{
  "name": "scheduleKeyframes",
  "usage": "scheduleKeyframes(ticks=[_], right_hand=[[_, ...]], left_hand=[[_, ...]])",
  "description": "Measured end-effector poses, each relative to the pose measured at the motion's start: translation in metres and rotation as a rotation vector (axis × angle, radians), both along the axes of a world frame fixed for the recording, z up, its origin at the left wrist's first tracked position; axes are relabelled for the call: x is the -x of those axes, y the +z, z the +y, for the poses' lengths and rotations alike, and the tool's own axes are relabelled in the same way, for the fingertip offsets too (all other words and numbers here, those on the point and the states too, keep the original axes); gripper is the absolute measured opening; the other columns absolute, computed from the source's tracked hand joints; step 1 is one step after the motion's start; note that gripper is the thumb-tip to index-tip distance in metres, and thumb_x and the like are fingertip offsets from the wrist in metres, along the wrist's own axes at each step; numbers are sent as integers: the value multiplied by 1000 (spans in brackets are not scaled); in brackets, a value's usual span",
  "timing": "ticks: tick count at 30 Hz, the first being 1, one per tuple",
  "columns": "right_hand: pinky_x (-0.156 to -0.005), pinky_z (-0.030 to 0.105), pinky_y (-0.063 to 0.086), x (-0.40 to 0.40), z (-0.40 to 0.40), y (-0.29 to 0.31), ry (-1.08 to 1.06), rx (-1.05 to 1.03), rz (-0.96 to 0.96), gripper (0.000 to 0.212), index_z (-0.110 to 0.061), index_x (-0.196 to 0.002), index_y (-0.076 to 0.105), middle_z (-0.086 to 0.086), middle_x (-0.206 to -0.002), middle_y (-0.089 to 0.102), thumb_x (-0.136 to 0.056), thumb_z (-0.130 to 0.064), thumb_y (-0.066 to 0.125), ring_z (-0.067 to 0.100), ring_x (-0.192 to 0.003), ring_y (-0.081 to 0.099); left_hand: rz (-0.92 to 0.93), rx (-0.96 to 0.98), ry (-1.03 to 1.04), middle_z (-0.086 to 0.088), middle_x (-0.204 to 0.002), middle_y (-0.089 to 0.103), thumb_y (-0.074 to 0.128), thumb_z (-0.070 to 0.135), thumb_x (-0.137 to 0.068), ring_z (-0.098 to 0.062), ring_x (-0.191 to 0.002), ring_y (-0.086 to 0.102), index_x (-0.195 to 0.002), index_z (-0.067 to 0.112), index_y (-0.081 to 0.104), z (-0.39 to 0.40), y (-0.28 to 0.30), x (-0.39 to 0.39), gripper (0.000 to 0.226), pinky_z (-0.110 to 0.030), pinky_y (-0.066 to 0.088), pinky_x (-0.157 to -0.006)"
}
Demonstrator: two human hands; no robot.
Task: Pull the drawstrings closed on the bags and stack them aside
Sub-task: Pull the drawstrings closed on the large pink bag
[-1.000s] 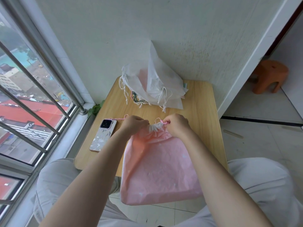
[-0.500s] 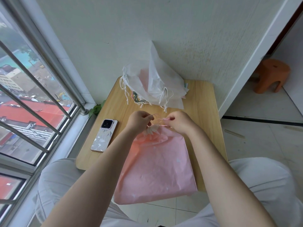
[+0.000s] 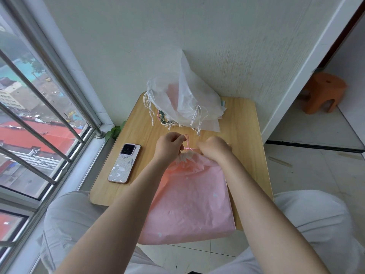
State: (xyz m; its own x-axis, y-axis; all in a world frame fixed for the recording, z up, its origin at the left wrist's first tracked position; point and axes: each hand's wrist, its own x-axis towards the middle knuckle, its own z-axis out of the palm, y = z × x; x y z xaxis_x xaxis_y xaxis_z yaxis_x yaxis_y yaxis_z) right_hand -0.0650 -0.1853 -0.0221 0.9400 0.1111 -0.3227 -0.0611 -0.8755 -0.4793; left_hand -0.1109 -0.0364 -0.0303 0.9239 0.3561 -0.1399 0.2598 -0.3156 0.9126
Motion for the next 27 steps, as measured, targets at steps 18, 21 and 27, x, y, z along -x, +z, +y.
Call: scheduleKeyframes(ticks=[18,21,27], right_hand=[[-68,26,43,6,3,-9,-107,-607,124,19,-12,-73,72,-2,-67,60,-87,-23,67,11,-63,52],[-57,22,42,-1,-4,1,-103,-757,17,21,-18,-74,72,2,-69,58,-91,-28,65,13,-63,49],[-82,22,54,-10,7,23,66,-851,-71,20,-14,-87,77,4,-90,75,-93,-28,64,7,-82,66]], left_hand=[[36,-21,32,1,-59,62,57,20,-92,-15,-51,54,-78,12,64,-10,-7,3,18,-29,46,-56],[97,-57,-73,3,-57,61,60,21,-92,-13,-49,51,-78,14,70,-6,-6,1,18,-25,42,-53],[141,92,-306,2,-62,56,58,20,-91,-7,-52,45,-93,13,78,-11,15,6,22,-20,36,-51]])
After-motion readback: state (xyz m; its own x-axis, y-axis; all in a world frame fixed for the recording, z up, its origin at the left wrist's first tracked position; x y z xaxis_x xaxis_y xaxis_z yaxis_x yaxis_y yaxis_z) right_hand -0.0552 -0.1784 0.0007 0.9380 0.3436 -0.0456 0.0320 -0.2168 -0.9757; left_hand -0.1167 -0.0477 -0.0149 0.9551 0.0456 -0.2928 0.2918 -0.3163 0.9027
